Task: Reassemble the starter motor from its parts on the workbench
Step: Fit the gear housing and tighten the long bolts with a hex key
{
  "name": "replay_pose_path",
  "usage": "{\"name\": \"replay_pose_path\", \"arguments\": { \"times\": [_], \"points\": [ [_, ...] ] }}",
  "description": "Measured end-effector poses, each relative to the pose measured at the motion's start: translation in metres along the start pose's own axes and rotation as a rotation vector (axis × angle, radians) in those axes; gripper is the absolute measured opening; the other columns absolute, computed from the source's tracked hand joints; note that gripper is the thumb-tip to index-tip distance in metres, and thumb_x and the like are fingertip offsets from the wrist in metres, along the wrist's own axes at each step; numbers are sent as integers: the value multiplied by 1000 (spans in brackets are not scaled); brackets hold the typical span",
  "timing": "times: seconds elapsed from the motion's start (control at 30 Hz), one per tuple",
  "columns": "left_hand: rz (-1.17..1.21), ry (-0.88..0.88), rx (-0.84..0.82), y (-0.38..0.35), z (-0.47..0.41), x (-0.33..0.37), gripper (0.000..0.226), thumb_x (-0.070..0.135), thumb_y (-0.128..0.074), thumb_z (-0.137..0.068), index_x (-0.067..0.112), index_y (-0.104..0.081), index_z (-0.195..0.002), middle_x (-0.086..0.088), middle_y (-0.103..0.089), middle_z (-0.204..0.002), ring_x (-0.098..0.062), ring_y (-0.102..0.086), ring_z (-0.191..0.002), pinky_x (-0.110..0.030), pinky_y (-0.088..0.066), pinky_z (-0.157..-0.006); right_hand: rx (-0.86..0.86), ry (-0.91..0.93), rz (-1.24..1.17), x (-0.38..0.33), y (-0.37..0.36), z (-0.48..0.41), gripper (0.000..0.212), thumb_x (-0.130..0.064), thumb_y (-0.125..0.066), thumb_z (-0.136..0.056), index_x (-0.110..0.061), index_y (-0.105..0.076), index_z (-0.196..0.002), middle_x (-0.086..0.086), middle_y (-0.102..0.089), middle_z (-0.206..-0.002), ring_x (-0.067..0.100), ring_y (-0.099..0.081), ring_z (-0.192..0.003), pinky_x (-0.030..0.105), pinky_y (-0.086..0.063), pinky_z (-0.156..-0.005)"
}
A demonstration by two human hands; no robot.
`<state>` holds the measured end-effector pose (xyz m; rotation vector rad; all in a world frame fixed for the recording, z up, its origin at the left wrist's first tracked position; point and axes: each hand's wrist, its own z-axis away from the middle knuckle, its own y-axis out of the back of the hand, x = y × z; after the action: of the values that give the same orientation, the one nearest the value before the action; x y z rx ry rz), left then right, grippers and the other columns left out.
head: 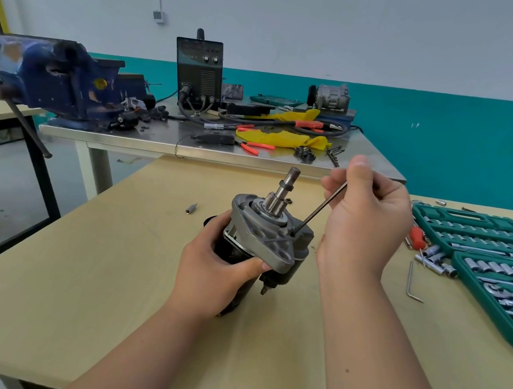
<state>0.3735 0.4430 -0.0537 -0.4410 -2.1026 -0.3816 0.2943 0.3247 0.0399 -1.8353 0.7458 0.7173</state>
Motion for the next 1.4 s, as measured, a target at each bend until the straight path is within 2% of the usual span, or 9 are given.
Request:
{"name": "replay_pose_path", "arguments": {
  "times": [0.1, 0.23, 0.3, 0.53, 0.73, 0.87, 1.0, 1.17, 1.4],
  "points": [
    [-21, -1, 11, -1, 0, 0, 67, 41, -86, -58, 33, -64, -121, 14, -71, -110, -5, -67, -103, -20, -54, -84, -5, 27, 66, 1, 1, -1, 12, -25, -66, -90, -15, -60, -85, -5, -71, -64, 16, -71, -66, 31, -57, -69],
    [-28, -7, 13, -1, 0, 1, 70, 45, -86, -57, 31, -64, -122, 14, -71, -112, -4, -66, -105, -24, -54, -86, 16, 80, 138, 1, 0, -1, 12, -27, -67, -90, -17, -60, -86, -8, -71, -64, 8, -70, -61, 15, -52, -59],
    [-34, -6, 19, -1, 0, 0, 71, 46, -85, -57, 31, -63, -123, 15, -71, -112, -4, -66, -105, -27, -54, -87, 23, 96, 153, 1, -1, -1, 13, -27, -67, -89, -17, -60, -86, -8, -71, -64, 8, -69, -59, 12, -49, -55],
    [-27, 2, 24, -1, 0, -1, 73, 47, -85, -57, 34, -62, -124, 16, -71, -111, -4, -67, -103, -19, -54, -84, 4, 105, 180, 0, 0, -1, 13, -27, -68, -89, -19, -59, -86, -6, -71, -67, 11, -69, -58, 16, -50, -54],
    [-22, 0, 27, -2, 1, -2, 73, 42, -86, -57, 35, -61, -125, 18, -71, -111, -2, -66, -104, -15, -52, -82, -153, 104, 173, -1, -1, 6, 15, -31, -63, -93, -20, -59, -83, -5, -72, -71, 14, -69, -56, 24, -54, -55],
    [-23, 4, 43, -3, 1, -2, 73, 40, -85, -55, 35, -62, -124, 21, -71, -109, 1, -66, -101, -12, -51, -79, -227, 17, 169, 3, 1, 7, 29, -37, -48, -100, -18, -60, -81, -1, -72, -69, 14, -65, -50, 22, -50, -47],
    [-20, 4, 46, -2, 1, -2, 74, 41, -85, -55, 34, -61, -125, 21, -70, -109, 2, -66, -101, -10, -50, -79, -255, -95, 117, 3, 4, -1, 25, -38, -45, -101, -24, -62, -89, -3, -73, -73, 16, -64, -50, 27, -50, -47],
    [-1, 0, 47, -3, 2, -2, 73, 40, -85, -56, 34, -62, -125, 22, -70, -109, 3, -66, -101, -7, -48, -77, -204, -24, 164, 5, 1, -3, 18, -32, -49, -100, -28, -64, -91, -6, -72, -74, 16, -65, -49, 29, -53, -45],
    [-3, -13, 45, -4, 3, -1, 71, 38, -87, -58, 35, -61, -125, 22, -70, -110, 4, -65, -102, -6, -48, -77, -93, 145, 340, 9, 0, -2, 19, -34, -47, -100, -33, -60, -85, -13, -70, -68, 10, -64, -49, 18, -50, -47]
  ]
}}
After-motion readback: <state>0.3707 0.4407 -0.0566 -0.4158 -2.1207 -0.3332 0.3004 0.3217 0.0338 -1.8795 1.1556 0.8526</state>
